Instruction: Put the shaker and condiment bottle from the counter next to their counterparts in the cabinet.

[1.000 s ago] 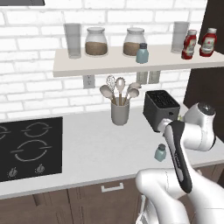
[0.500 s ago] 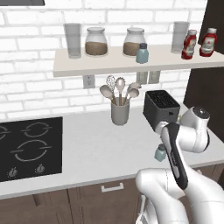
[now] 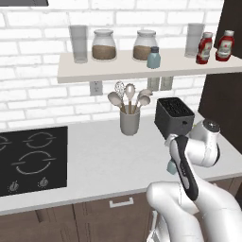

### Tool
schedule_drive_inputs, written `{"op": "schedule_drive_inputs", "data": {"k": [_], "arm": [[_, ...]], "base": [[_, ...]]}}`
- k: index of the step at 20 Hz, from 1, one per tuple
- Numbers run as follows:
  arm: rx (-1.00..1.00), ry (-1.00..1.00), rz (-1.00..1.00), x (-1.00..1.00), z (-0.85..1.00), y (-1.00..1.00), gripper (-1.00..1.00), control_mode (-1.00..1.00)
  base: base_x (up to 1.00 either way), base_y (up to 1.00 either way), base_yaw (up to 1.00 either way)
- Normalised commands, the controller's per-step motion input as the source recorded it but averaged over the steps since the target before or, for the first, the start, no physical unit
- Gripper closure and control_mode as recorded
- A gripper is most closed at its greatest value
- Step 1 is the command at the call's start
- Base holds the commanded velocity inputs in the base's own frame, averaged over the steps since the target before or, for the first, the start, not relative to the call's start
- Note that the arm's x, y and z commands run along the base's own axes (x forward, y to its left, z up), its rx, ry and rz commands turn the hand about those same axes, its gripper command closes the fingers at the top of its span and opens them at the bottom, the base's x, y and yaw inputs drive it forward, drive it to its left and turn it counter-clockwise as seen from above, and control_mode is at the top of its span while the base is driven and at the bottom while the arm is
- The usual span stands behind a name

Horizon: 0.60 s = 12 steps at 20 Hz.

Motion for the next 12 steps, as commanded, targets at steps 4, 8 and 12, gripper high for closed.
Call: {"op": "schedule_drive_inputs", "data": {"k": [4, 8, 12], "arm": [[0.00, 0.00, 0.00, 0.11, -0.26, 0.00, -1.00, -1.00], [0.00, 0.00, 0.00, 0.07, -0.25, 0.00, -1.00, -1.00], [0.00, 0.00, 0.00, 0.02, -0.22, 0.00, -1.00, -1.00]], "base": [[0.00, 0.00, 0.00], [0.00, 0.00, 0.00], [0.00, 0.00, 0.00]]}}
